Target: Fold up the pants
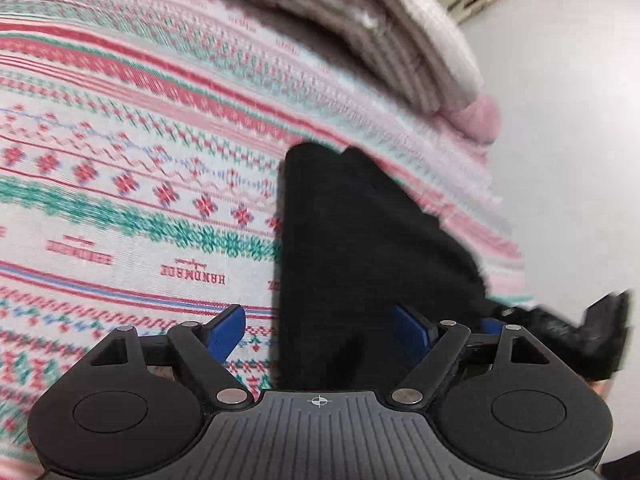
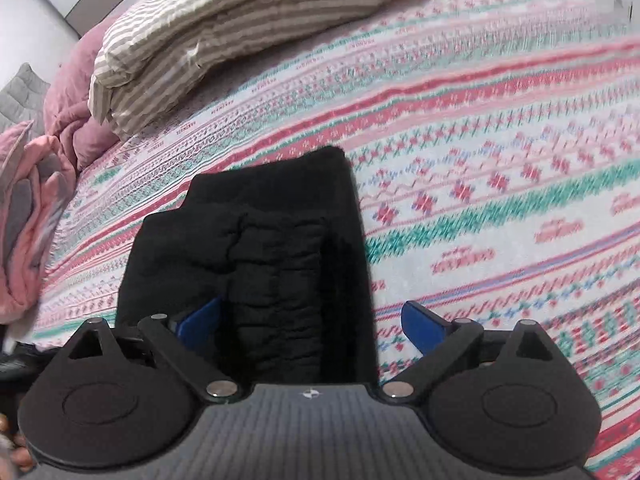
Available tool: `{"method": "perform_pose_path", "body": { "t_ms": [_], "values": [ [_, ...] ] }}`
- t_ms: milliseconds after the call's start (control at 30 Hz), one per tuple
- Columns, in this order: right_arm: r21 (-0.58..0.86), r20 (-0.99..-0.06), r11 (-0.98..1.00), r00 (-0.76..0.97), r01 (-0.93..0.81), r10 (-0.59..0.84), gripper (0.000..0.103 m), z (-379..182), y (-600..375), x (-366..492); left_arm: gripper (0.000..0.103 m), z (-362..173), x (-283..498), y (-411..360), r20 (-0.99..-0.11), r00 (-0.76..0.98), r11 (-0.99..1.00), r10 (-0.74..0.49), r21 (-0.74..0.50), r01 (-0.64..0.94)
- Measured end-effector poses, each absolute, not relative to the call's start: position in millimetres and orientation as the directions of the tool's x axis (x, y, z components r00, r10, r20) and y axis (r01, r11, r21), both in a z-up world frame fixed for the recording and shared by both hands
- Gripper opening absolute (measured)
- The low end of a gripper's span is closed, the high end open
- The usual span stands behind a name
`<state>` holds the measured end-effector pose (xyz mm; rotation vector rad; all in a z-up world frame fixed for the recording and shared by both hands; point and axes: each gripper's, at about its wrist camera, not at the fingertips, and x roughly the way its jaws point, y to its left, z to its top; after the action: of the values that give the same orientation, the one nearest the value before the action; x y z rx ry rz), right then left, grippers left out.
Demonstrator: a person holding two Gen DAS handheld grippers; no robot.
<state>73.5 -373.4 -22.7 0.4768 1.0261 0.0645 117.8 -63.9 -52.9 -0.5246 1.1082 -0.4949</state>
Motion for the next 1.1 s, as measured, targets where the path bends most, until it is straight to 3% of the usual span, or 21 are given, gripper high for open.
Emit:
{"method": "perform_pose_path", "body": {
  "t_ms": [133,367,1100],
  "values": [
    [0.484,-0.788,0.85,0.526,0.209,0.32,0.103,-28.9,-380.7,74.6,0.086,-62.9,119.8,-82.2,-0.705,0.388,0.797,-0.594,-0.583,0.16],
    [0.5,-0.78,0.842,0.528,0.203,0.336,0.103,-32.1,-371.2,76.5,0.086,-58.8,116.6,-103.3,-0.733,0.414,0.842,-0.54,-0.48,0.247],
    [0.469,-0.79,0.863,0.526,0.189,0.315,0.103,-37.3,-367.9,82.4,0.086,-60.0,117.8,-122.8,-0.736,0.413,0.844,-0.536,-0.458,0.279]
  ]
}}
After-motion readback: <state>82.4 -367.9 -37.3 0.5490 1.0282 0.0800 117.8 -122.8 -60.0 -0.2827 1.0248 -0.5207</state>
